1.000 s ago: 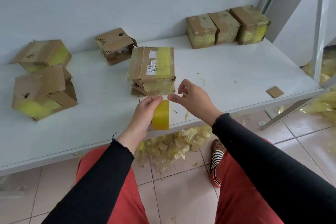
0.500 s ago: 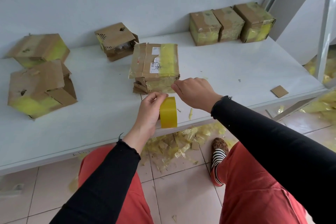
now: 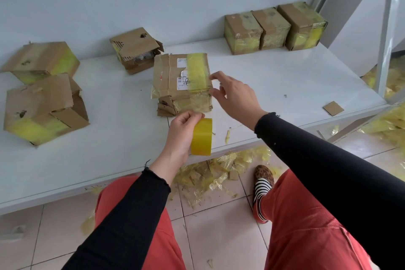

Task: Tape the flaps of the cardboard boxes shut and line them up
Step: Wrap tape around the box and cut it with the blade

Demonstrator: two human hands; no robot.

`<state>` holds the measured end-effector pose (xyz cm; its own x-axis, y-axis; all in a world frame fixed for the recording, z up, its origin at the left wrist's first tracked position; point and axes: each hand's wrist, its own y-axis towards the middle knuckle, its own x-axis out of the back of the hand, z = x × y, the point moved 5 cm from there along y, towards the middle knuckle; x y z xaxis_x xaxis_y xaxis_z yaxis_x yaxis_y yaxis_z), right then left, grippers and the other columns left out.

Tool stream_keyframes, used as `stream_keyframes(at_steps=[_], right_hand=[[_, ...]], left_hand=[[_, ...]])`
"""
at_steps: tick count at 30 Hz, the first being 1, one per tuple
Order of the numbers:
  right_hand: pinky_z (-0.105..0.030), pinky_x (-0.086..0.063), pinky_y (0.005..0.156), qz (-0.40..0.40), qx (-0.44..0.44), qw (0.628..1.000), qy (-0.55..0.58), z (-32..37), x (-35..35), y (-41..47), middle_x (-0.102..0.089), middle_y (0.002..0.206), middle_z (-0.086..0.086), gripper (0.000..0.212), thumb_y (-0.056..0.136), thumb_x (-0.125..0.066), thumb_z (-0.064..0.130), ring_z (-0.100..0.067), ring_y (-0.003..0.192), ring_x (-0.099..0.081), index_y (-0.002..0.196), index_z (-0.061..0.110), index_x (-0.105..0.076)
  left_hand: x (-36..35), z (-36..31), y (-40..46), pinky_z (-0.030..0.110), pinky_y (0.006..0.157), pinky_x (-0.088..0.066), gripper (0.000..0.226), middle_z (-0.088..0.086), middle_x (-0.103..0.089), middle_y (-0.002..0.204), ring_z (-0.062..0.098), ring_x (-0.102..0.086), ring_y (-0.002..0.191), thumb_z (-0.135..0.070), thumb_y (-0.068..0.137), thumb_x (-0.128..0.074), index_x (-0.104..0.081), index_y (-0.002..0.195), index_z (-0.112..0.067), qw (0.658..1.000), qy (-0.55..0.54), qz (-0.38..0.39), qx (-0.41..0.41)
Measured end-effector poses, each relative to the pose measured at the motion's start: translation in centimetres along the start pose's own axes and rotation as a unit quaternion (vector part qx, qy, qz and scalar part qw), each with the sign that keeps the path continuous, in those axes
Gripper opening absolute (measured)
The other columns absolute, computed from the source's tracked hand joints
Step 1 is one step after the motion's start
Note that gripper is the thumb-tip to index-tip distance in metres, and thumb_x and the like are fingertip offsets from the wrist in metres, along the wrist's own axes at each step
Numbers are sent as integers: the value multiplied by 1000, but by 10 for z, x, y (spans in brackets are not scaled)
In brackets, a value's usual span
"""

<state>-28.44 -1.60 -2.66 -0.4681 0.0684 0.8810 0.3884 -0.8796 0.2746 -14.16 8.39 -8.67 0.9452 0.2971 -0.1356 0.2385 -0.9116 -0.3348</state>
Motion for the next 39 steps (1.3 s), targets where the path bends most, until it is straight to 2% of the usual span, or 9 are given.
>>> stream_keyframes(at_steps=[4,11,16,20,22,29,34,37,39], right_hand=[[-34,-39,65,36,-6,999,-6,3,-17,13,-67,117,2,29,108,-44,33,-33,91,-64,135,29,-52],[-33,-41,73,41,-14,999,-22,-4,-11,30,-68,117,7,27,104,-49,38,-27,101,-64,129,36,-59],[-31,-40,74,30,3,994,108,-10,-2,13,-57,107,-4,43,108,-43,16,-22,89,-57,150,18,-51],[-30,-46,68,7,-44,966,255,-30,6,-18,-71,87,7,24,103,-48,9,-16,69,-59,118,20,-63],[-27,-41,59,22,-102,937,333,-40,6,-30,-73,86,4,9,105,-47,13,-18,61,-50,103,12,-56],[-19,-37,56,174,-93,892,406,-16,7,-51,-55,76,19,70,93,-33,77,-9,65,-45,106,14,-62],[-29,-35,57,136,-32,930,339,-8,8,-50,-46,65,10,17,105,-57,19,-13,57,-37,97,5,-61],[-19,-36,55,118,-66,906,400,-20,8,-52,-47,64,17,15,106,-54,9,-10,56,-42,94,2,-62],[-17,-36,56,103,-84,904,406,-30,8,-51,-49,64,14,19,106,-55,11,-9,59,-47,91,13,-66]], left_hand=[[7,1,0,27,59,-48,11,2,-69,81,18,-64,70,-24,95,-71,-75,89,-15,1000,7,-9,18],[-5,7,-13,34,71,-50,14,0,-76,94,19,-66,83,-29,88,-71,-78,78,-24,994,87,66,1],[9,-11,-8,30,78,-48,17,-10,-75,91,12,-64,86,-23,97,-68,-77,83,-27,996,47,24,-65],[1,-14,-15,17,64,-46,11,-7,-70,83,8,-58,74,-22,99,-67,-76,92,-23,985,77,70,-134],[-3,-13,-16,18,61,-47,10,-4,-69,83,8,-58,72,-29,97,-67,-76,95,-24,982,85,91,-144],[-13,-10,-16,15,73,-48,12,1,-73,95,6,-64,84,-28,95,-64,-76,95,-30,969,123,125,-173],[-17,-8,-15,27,74,-47,13,5,-71,91,11,-62,81,-36,93,-66,-74,101,-30,965,154,120,-173],[-22,-4,-14,24,70,-43,38,-13,-60,88,3,-51,75,-41,91,-71,-61,127,-35,933,270,107,-210],[-28,-4,-14,17,79,-42,61,-15,-61,113,-1,-55,93,-37,95,-72,-42,148,-33,891,363,85,-260]])
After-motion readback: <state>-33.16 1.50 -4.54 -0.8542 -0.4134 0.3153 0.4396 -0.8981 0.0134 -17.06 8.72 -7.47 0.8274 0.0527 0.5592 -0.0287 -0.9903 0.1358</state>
